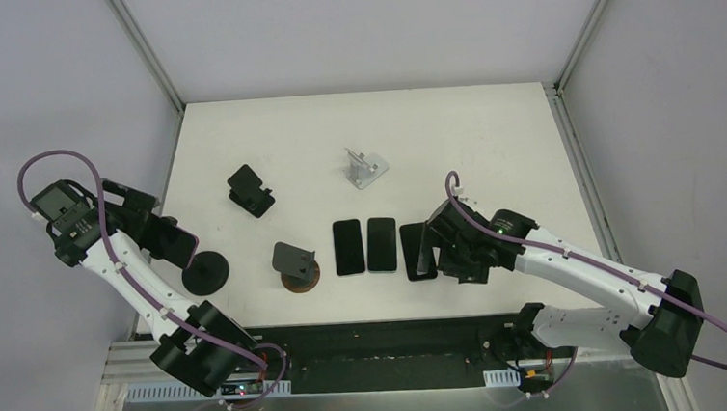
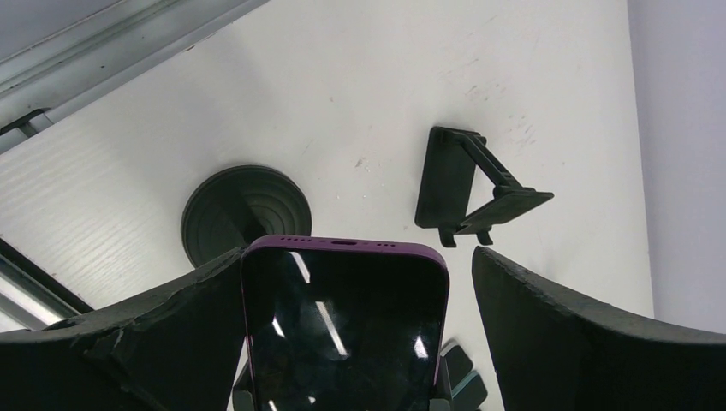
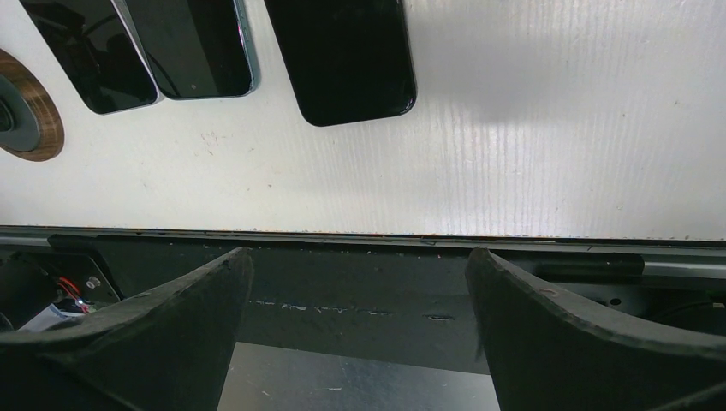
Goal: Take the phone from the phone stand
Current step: Move the phone stand with the phone to the center of the board.
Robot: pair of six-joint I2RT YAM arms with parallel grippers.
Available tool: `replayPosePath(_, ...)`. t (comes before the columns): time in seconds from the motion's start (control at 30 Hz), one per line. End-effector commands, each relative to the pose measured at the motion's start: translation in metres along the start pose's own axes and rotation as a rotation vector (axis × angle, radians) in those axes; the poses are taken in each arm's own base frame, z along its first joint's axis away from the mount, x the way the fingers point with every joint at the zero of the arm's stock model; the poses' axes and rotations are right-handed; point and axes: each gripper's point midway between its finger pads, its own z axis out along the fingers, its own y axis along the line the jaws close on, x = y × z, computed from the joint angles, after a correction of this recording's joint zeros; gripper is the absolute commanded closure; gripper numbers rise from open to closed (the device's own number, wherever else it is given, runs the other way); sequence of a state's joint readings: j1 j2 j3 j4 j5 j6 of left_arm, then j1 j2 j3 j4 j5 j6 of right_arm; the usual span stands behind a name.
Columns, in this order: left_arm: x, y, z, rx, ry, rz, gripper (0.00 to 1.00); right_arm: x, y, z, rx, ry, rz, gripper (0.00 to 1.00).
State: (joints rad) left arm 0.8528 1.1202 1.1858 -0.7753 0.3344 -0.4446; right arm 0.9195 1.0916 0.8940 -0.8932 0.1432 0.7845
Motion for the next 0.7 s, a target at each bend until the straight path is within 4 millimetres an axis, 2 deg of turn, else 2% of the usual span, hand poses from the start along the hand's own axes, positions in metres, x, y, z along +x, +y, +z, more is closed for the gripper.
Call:
replayPosePath(0.0, 0.001, -0.011, 0.0, 0.074, 0.004, -0.026, 0.04, -0.002, 0.011, -0.005, -0.04, 0.002, 0.028, 0.01)
replayPosePath(0.13, 0.008, -0.014, 0.004, 0.106, 0.029, -0.047, 0.1, -0.002, 0.011, -0.005, -0.043, 0.004, 0.033, 0.01)
replayPosePath(0.47, 0.012, -0.022, -0.003, 0.152, 0.029, -0.066, 0.24, -0.002, 0.013, -0.004, -0.041, 0.009, 0.028, 0.01)
replayPosePath(0.67, 0.013, -0.03, -0.008, 0.188, 0.036, -0.079, 0.42, -0.002, 0.013, -0.002, -0.04, 0.009, 0.035, 0.01)
